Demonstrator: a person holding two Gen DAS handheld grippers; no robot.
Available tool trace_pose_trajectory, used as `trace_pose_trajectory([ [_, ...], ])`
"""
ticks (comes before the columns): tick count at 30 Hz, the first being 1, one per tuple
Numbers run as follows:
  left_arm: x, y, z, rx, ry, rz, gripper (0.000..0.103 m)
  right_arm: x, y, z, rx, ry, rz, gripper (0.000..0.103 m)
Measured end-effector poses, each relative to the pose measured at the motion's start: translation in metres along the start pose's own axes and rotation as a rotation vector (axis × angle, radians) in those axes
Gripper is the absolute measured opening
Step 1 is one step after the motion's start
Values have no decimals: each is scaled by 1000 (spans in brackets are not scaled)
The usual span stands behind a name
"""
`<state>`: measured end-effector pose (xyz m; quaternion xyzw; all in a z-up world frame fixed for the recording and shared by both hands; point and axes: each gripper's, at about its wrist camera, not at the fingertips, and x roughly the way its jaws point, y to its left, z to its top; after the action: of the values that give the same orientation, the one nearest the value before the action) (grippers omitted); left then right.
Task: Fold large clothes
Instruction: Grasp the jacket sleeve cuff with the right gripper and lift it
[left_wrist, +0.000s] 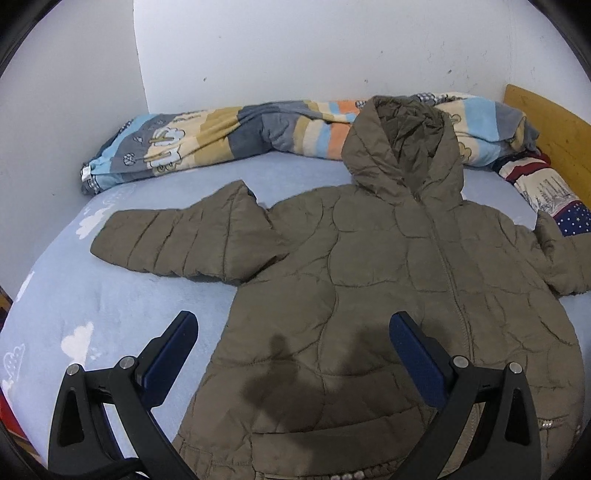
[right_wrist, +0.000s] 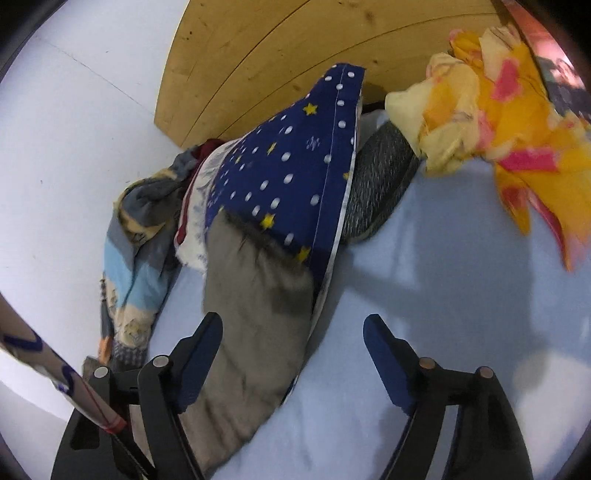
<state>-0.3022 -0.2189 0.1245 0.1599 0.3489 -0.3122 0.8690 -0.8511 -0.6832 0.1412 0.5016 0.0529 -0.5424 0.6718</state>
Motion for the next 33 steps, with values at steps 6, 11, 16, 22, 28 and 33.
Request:
trace_pose_trajectory([
  [6, 8, -7, -4, 37, 17, 8, 103, 34, 4, 10, -50, 13, 10, 79],
  [11, 9, -12, -5, 55, 22, 5, 103, 49, 22, 6, -145, 31, -5, 27],
  [16, 1, -12, -5, 54, 5, -8, 103, 16, 55, 8, -198, -26, -6, 19],
  [22, -10, -8, -4, 44, -18, -22, 103, -46, 95, 9, -178, -96, 107, 19],
  [28, -23, 0, -1, 14, -47, -27, 103, -95, 143, -17, -187, -92, 262, 19],
  [33, -27, 6, -2, 0, -56, -19, 103, -120, 184, -41, -227, -75, 356, 19],
])
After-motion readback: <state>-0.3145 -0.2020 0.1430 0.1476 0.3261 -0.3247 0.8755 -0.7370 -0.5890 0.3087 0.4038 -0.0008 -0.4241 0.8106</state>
